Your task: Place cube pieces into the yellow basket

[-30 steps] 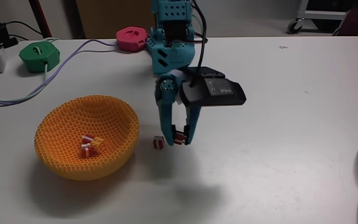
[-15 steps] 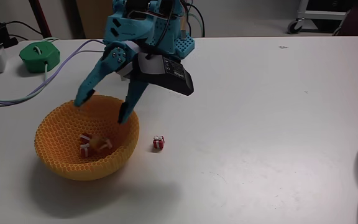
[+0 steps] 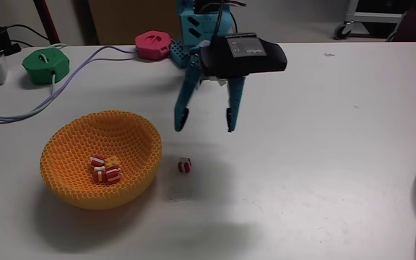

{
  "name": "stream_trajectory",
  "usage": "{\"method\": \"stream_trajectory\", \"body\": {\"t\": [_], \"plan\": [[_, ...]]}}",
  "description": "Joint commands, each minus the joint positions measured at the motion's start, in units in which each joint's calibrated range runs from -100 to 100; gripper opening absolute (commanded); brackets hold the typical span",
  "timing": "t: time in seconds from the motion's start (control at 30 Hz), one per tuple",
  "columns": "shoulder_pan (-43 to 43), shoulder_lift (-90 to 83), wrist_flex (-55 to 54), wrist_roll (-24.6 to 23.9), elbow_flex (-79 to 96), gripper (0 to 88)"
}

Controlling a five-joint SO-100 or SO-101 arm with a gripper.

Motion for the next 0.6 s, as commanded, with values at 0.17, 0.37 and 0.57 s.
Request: {"method": "stream_trajectory", "body": {"t": [0.17,0.37,0.57], "plan": [[-0.8,4.26,-16.58,-1.56,13.35,41.8],[4.7,11.36,-27.44,0.88,15.95,41.4],[6.85,21.49,-32.05,2.0,9.3,38.2]]}}
